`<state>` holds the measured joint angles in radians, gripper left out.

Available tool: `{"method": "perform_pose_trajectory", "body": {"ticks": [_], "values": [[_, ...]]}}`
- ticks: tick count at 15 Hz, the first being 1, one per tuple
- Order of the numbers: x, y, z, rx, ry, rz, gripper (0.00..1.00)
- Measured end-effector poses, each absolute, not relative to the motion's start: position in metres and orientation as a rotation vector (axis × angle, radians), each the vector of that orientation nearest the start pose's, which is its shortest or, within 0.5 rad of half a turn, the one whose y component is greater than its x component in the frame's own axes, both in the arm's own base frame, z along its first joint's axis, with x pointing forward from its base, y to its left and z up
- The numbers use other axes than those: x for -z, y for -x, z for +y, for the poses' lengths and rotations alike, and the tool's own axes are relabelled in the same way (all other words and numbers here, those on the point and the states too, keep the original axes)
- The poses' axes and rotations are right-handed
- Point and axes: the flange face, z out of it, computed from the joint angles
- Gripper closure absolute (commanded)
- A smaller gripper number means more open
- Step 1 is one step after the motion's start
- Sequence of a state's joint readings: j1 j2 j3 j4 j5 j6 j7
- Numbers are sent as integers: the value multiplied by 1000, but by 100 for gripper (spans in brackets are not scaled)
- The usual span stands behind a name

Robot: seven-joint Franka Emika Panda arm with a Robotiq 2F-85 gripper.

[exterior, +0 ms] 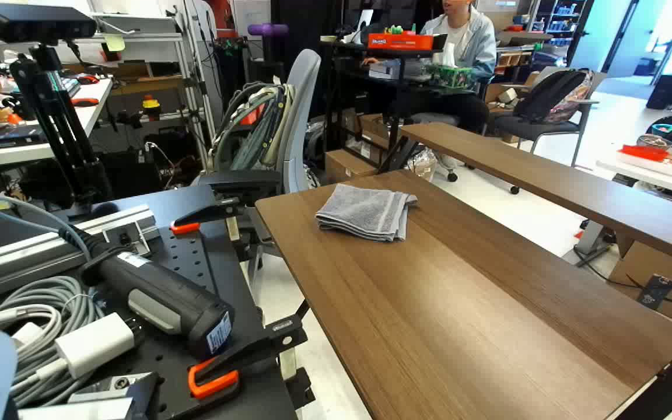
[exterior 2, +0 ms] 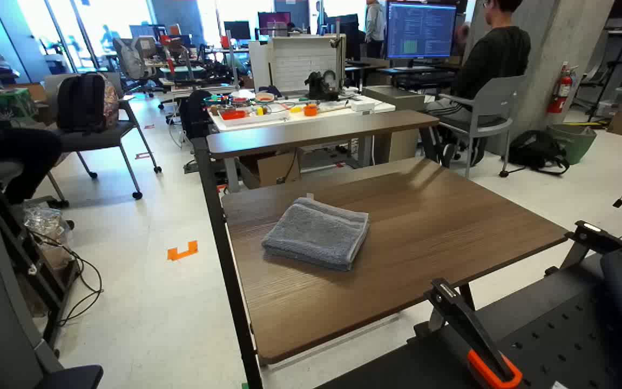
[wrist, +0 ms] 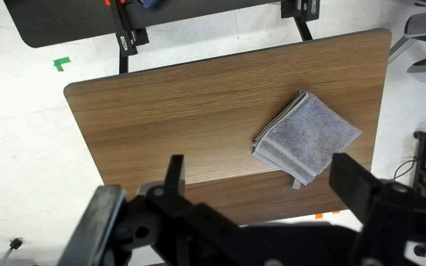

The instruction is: Move the grey towel to the right

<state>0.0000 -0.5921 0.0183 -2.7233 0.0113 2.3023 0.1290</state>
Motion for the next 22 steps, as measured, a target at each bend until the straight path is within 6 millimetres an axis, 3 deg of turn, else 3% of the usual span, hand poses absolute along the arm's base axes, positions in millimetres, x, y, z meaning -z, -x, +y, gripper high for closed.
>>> {"method": "perform_pose_trajectory", "body": {"ticks": [19,22], "values": [[-417,-366,7,268,3113,187,0],[-412,-367,17,254,3131,158,0]]}}
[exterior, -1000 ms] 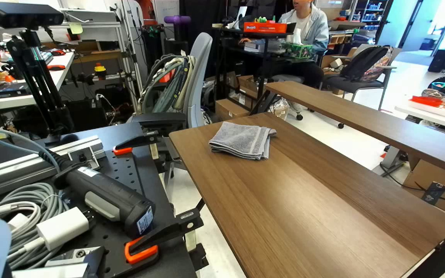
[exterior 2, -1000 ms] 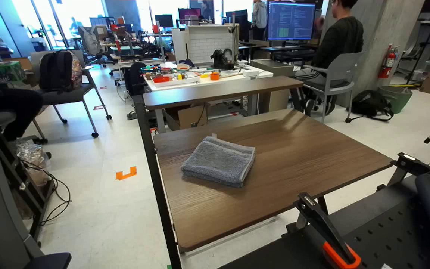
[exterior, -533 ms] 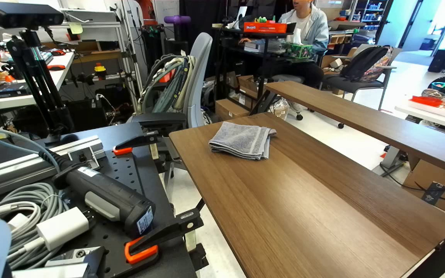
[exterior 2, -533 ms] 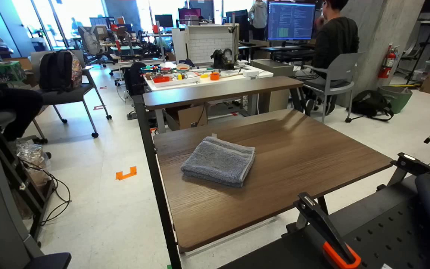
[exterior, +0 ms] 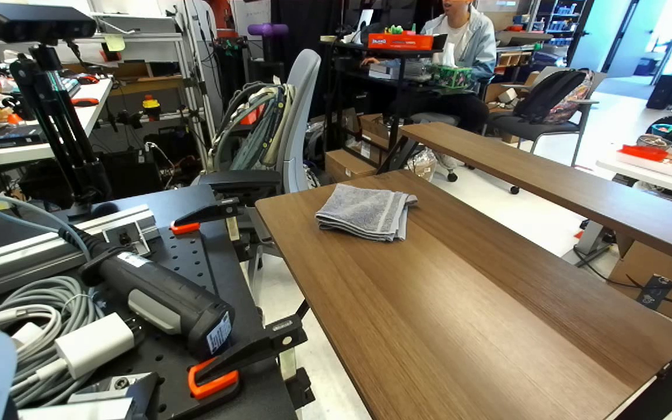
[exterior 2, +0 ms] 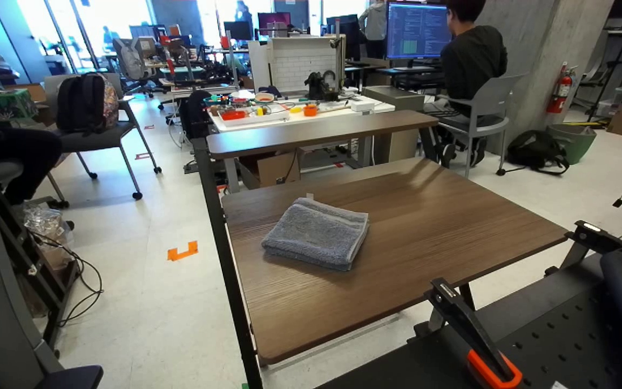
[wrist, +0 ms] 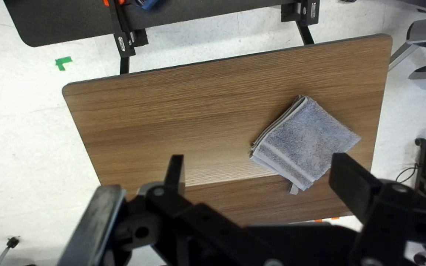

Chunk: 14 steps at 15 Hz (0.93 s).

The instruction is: Move the grey towel to the right

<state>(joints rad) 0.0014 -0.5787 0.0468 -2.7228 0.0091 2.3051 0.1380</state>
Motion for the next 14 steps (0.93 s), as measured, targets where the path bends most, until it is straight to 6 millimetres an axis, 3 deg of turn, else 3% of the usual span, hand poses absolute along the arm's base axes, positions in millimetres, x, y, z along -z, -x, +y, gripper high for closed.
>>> {"method": "perform_pose_trajectory", "body": {"ticks": [2,8,10,14], "values": [[-398,-373,41,247,3163,122,0],[-330,-409,138,307,3271,15,0],[-308,-428,156,291,3300,-8,0],[-263,-478,170,207,3303,-24,0]]}}
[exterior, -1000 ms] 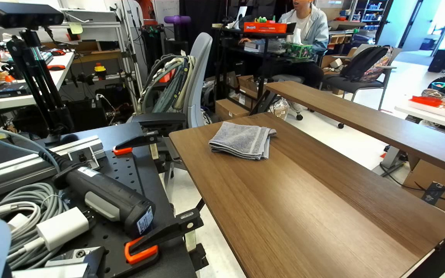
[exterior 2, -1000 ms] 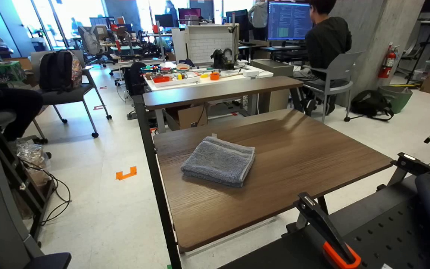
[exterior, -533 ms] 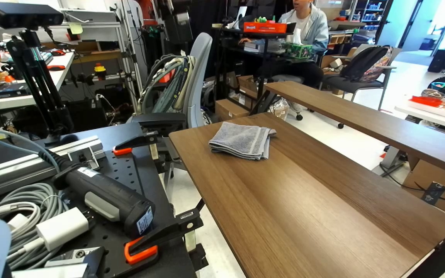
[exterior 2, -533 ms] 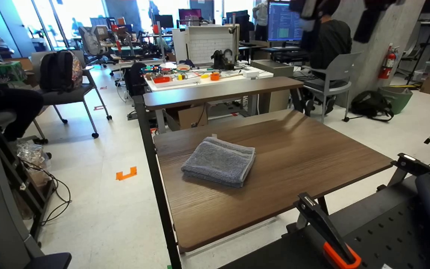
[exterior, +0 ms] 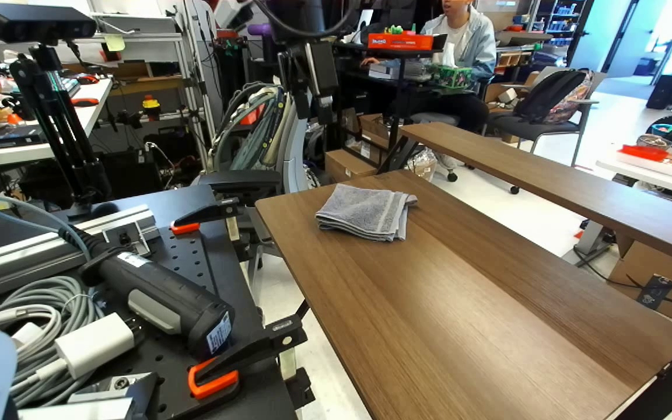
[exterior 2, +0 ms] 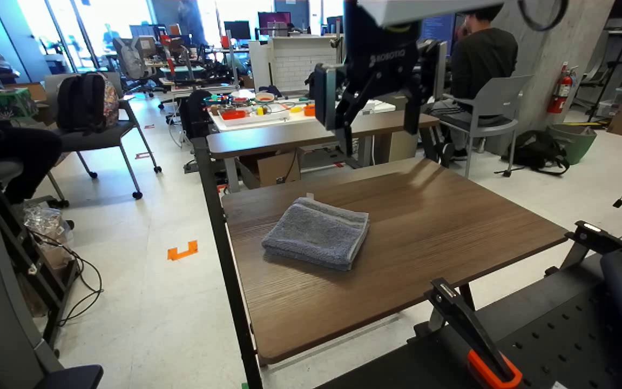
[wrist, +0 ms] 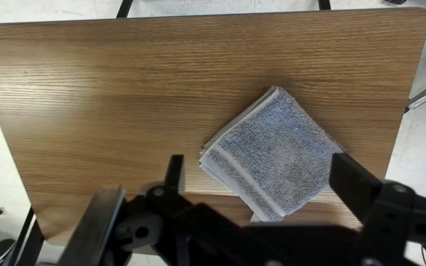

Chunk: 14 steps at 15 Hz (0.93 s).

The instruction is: Move the grey towel to the right

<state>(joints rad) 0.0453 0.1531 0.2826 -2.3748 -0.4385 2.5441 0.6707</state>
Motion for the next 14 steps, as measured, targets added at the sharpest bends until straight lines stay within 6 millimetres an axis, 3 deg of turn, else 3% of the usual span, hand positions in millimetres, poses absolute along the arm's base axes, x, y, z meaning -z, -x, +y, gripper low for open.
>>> {"method": "perform_pose_trajectory", "body": {"ticks": [7,14], "values": [[-162,-562,174,59,3284,86,0],[-104,-602,189,-57,3164,84,0]]}}
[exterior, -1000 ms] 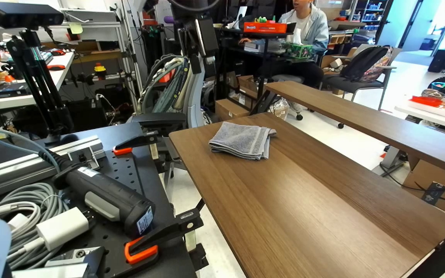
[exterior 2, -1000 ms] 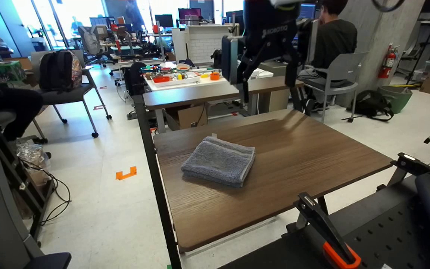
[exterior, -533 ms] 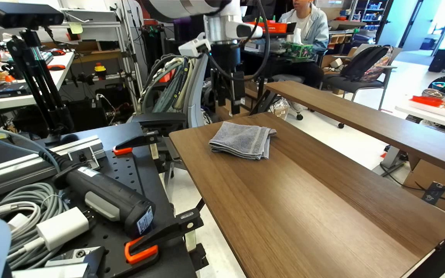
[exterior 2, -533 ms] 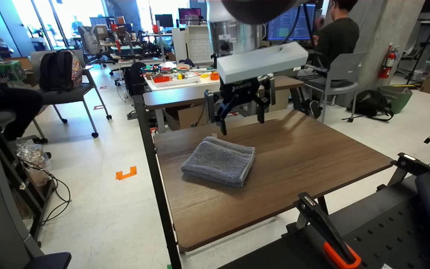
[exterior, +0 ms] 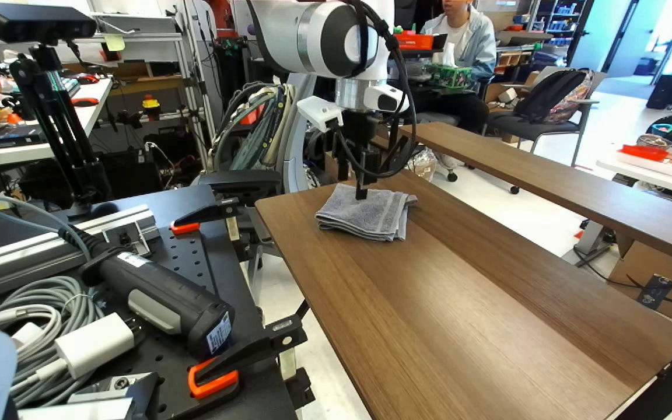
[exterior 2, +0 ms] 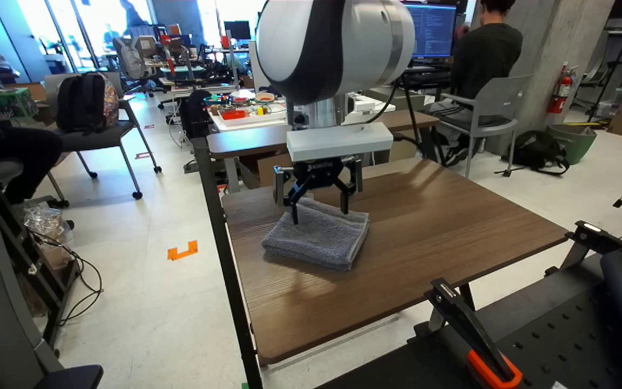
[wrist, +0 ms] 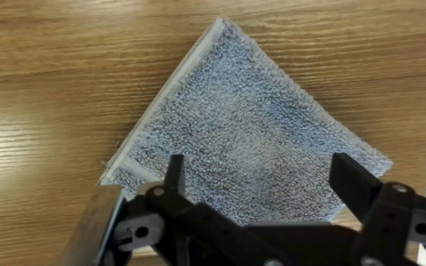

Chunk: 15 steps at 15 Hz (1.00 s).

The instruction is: Move the grey towel to the right

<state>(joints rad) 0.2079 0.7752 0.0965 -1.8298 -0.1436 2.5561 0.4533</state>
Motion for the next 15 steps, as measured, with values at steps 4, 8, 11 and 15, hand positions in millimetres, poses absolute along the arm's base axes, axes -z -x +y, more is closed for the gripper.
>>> {"method": "perform_pose_trajectory", "body": {"ticks": [4,8,11,15], "values": [[-82,-613,192,-64,3157,113,0],[-61,-624,189,-60,3170,124,0],[-48,-630,186,-55,3183,129,0],[-49,-639,175,-39,3196,153,0]]}}
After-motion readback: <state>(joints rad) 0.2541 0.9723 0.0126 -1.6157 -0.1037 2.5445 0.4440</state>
